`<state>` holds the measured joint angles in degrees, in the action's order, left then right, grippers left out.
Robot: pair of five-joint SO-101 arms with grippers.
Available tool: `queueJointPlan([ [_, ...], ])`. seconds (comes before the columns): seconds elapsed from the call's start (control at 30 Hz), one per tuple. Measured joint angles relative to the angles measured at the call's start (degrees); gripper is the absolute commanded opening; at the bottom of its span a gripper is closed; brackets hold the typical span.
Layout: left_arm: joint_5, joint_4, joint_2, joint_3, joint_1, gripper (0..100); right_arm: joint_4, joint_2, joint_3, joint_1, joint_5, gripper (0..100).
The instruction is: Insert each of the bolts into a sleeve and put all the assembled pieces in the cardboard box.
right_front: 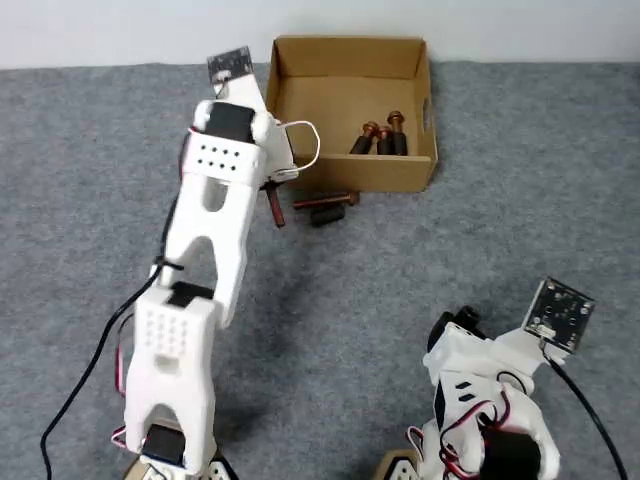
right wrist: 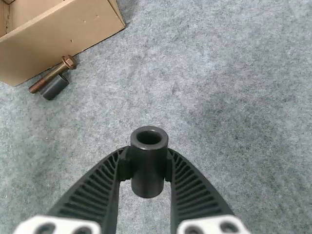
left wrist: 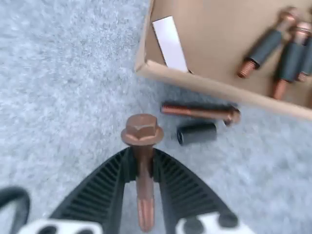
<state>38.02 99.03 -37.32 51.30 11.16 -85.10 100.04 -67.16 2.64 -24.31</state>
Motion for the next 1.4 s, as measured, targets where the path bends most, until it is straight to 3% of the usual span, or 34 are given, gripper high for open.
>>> queueJointPlan([
  [0.27,-4.5,-1.2,32.7,-32.4,1.4,0,0.0,0.0,0.0,0.0,0.0,0.8],
  [0.57,-12.6,-23.0,72.1,-72.3,1.5,0,-0.2,3.5,0.0,-12.8,0.0,0.8],
  [0.7,-13.7,-28.7,87.5,-86.4,1.5,0,-0.2,3.5,0.0,-18.8,0.0,0.8],
  [0.8,-13.8,-29.7,96.6,-94.1,1.5,0,-0.2,3.5,0.0,-24.0,1.0,0.8],
  [0.93,-13.8,-29.8,106.9,-100.5,1.5,0,1.4,3.5,0.0,-30.2,7.8,0.8],
  [1.17,-13.8,-36.8,124.0,-114.1,1.5,0,5.5,2.9,-2.6,-38.6,17.0,0.8],
  [1.4,-13.8,-41.7,140.1,-125.8,2.3,0,16.1,3.2,-7.6,-48.0,21.9,0.8],
])
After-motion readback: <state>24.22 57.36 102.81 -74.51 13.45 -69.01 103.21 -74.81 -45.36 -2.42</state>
